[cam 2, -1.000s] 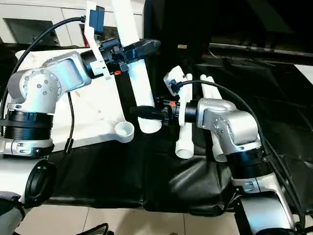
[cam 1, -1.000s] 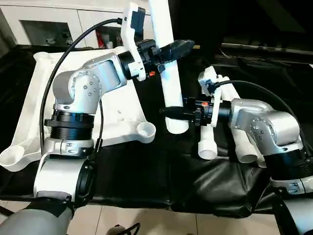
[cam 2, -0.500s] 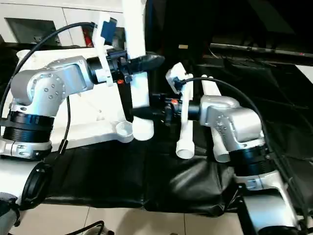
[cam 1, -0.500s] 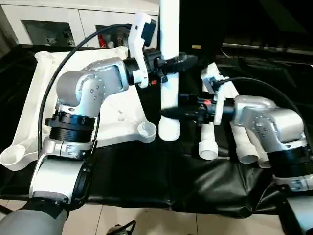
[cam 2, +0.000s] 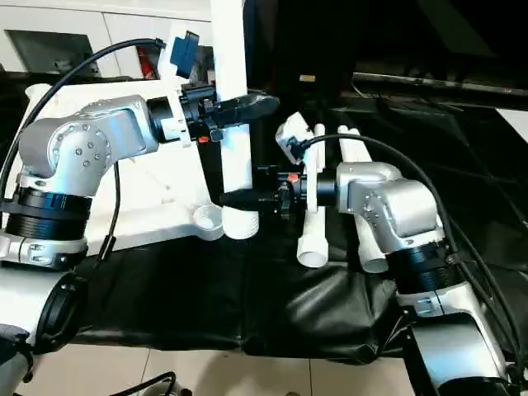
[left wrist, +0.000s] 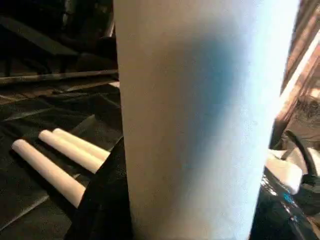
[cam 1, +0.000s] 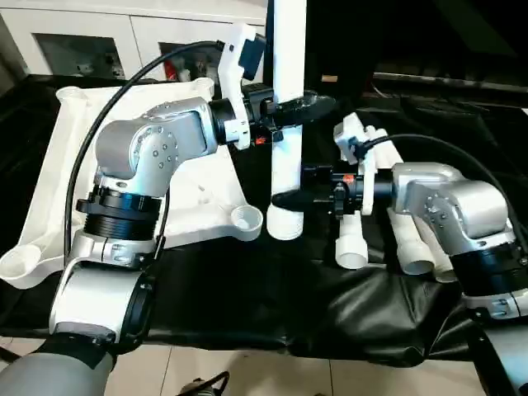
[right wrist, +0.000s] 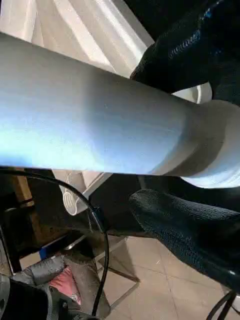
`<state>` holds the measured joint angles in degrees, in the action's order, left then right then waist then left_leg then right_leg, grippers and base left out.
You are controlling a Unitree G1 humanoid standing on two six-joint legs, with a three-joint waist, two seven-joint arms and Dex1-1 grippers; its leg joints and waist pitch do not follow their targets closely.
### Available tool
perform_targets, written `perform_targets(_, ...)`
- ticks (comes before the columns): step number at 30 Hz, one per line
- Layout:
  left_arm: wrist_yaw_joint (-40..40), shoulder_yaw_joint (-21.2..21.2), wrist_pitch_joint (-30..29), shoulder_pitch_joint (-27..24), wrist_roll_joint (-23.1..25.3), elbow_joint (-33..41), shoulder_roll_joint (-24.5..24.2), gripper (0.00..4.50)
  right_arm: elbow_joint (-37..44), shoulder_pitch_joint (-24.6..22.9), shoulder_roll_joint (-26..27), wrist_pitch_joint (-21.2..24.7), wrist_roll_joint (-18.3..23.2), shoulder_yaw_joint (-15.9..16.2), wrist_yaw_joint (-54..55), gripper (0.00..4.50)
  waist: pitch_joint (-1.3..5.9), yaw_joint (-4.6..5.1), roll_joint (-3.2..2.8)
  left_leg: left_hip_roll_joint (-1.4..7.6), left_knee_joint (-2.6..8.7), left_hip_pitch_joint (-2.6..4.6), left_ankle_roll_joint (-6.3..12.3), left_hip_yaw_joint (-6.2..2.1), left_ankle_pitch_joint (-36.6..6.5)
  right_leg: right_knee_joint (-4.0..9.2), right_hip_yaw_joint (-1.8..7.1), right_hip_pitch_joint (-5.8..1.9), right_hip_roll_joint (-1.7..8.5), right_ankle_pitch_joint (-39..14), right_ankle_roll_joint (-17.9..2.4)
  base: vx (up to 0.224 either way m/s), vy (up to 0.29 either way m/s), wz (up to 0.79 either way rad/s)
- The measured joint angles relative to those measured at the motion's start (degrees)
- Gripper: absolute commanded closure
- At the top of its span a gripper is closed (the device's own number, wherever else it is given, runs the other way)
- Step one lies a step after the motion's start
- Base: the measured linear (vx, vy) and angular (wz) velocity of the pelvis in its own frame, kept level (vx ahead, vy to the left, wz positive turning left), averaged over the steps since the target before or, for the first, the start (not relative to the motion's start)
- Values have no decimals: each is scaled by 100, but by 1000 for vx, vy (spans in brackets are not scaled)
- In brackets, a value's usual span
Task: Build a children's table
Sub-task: Pick table leg
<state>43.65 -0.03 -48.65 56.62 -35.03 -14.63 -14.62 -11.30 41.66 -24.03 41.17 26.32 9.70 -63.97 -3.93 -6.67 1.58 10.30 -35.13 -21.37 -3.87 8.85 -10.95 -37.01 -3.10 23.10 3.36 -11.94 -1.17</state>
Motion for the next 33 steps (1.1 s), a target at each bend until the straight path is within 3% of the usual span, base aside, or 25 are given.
perform_targets(18, 130, -21, -4, -1, -14, 212, 26, 268, -129, 103, 145, -14, 3, 2, -4, 136, -1, 1, 1, 0, -1, 0, 0, 0, 1, -1, -1, 0, 0, 1, -1, 0, 0, 0)
perform_targets(19, 130, -21, -4, -1, -14, 212, 28, 268, -131, 103, 146, -14, 4, 2, -4, 169, -1, 1, 1, 0, -1, 0, 0, 0, 1, -1, -1, 0, 0, 1, -1, 0, 0, 0)
perform_targets(22, 130, -21, -6, -1, -14, 212, 32, 268, -135, 103, 155, -14, 4, 2, -3, 172, -1, 1, 1, 0, -1, 0, 1, 0, 1, -1, -1, 0, 0, 1, -1, 0, 0, 0)
perform_targets(24, 132, -21, -12, -1, -14, 213, 33, 268, -152, 103, 175, -14, 3, 2, 0, 211, -1, 1, 1, 0, -1, 0, 1, 0, 1, -1, -1, 0, 0, 1, -1, 0, 0, 0)
perform_targets(33, 140, -23, -26, -1, -12, 216, 30, 270, -238, 102, 214, -14, 5, 2, -9, 257, -1, 0, 1, 0, -2, 0, 1, 0, 1, -1, -1, 0, 0, 1, -1, 0, 0, 0)
